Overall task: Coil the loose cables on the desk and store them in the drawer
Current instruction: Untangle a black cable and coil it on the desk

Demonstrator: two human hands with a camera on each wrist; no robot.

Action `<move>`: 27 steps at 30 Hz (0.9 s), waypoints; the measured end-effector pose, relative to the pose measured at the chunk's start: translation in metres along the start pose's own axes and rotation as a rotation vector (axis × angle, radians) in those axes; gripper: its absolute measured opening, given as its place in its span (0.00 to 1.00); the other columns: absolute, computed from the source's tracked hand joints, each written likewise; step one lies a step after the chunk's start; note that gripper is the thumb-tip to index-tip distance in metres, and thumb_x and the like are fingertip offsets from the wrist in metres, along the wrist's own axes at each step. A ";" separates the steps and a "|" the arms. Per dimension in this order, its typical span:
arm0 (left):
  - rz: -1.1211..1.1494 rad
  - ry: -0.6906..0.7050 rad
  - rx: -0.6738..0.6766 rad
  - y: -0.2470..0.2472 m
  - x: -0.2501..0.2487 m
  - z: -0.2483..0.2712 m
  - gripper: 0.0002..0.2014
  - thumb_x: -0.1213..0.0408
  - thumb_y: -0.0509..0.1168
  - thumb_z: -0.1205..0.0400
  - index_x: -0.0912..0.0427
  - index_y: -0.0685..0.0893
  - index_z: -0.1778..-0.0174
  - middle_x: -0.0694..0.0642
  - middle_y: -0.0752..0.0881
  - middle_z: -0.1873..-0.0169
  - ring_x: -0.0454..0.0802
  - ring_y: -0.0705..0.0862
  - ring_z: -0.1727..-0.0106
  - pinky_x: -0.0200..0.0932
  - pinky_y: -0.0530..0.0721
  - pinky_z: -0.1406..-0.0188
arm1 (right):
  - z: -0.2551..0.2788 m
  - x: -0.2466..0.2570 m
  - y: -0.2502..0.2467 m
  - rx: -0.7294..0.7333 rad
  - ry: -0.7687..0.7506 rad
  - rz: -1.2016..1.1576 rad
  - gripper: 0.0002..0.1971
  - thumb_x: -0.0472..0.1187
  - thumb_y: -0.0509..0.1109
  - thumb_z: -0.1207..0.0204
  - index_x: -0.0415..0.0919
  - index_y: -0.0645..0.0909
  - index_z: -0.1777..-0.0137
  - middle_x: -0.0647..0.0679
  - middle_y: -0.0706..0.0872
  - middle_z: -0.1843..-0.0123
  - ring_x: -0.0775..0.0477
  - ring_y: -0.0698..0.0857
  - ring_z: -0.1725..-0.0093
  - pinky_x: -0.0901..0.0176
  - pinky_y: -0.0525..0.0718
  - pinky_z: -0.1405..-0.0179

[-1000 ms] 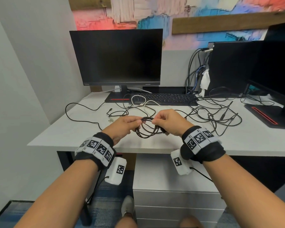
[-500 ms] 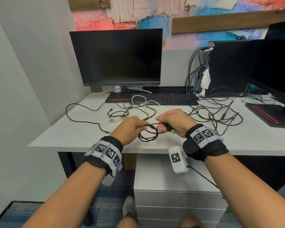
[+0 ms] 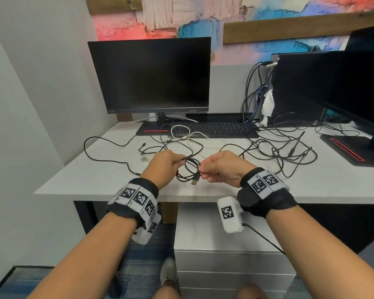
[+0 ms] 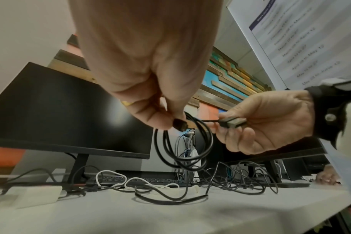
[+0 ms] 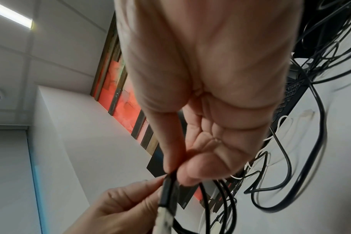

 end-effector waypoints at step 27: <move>0.730 -0.240 0.070 -0.003 -0.003 0.002 0.10 0.70 0.62 0.17 0.62 0.82 0.41 0.53 0.80 0.69 0.45 0.76 0.69 0.35 0.78 0.68 | -0.006 0.005 0.002 -0.101 -0.335 0.086 0.08 0.29 0.68 0.22 0.43 0.80 0.51 0.46 0.86 0.62 0.51 0.85 0.61 0.59 0.84 0.52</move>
Point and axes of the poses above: each hand's wrist, its own z-axis away from the middle knuckle, its own y-axis out of the palm, x = y × z, the point moved 2 cm from there along -z, towards the middle knuckle
